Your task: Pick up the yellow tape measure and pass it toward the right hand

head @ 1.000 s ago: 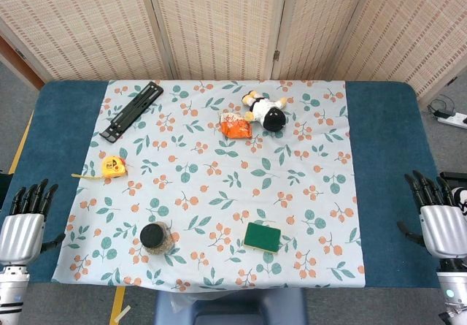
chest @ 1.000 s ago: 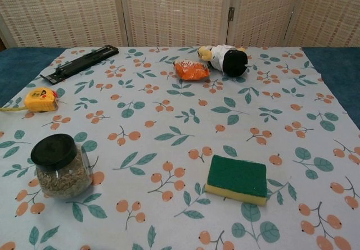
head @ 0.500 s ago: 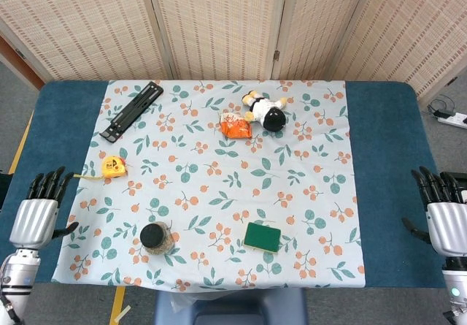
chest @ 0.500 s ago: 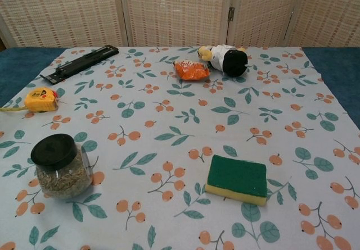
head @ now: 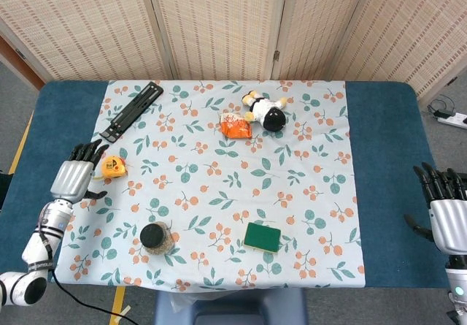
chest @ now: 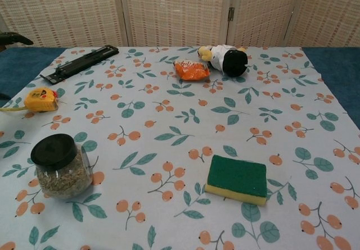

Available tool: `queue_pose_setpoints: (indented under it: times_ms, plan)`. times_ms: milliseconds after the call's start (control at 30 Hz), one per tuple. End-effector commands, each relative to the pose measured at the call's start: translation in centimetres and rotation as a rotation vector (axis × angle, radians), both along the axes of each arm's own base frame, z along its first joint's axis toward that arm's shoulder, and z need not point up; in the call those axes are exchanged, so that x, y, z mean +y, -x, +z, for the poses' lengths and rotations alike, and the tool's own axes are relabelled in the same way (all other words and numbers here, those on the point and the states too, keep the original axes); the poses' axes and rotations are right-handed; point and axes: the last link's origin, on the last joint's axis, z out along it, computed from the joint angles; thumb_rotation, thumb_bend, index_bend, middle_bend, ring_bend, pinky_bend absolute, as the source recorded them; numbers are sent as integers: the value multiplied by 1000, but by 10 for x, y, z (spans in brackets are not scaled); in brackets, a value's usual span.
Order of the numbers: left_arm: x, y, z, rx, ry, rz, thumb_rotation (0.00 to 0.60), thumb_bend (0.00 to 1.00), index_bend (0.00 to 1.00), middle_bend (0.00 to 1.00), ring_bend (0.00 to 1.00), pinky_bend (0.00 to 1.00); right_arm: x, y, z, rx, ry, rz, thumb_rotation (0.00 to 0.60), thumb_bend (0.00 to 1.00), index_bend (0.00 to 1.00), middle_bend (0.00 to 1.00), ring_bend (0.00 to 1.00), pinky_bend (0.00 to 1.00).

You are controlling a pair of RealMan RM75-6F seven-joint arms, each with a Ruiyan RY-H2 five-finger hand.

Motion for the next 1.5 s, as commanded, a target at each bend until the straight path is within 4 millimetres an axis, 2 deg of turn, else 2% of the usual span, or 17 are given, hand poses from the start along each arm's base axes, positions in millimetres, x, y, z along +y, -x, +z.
queue_pose_setpoints:
  times_ms: [33, 200, 367, 700, 1100, 1500]
  plan:
    - [22, 0, -13, 13, 19, 44, 600, 149, 104, 38, 68, 0, 1, 0, 1, 0, 5, -3, 600, 260, 23, 94, 120, 0]
    - [37, 8, -27, 19, 49, 114, 600, 149, 112, 46, 82, 0, 2, 2, 1, -14, 9, -10, 600, 260, 33, 98, 125, 0]
    - [51, 8, -38, -52, 69, 183, 600, 150, 150, 82, 115, 0, 1, 1, -1, -15, 3, -5, 600, 260, 37, 100, 127, 0]
    - [70, 15, -57, -7, 74, 246, 600, 164, 209, 150, 178, 0, 4, 4, -1, -17, 7, -18, 600, 260, 41, 104, 130, 0]
    - [79, 26, -59, 10, 56, 319, 600, 203, 250, 196, 218, 0, 6, 7, -4, -23, 1, -29, 600, 260, 46, 108, 132, 0]
    - [82, 28, -65, 6, 55, 325, 600, 239, 303, 240, 247, 0, 7, 7, -4, -27, 0, -35, 600, 260, 66, 114, 132, 0]
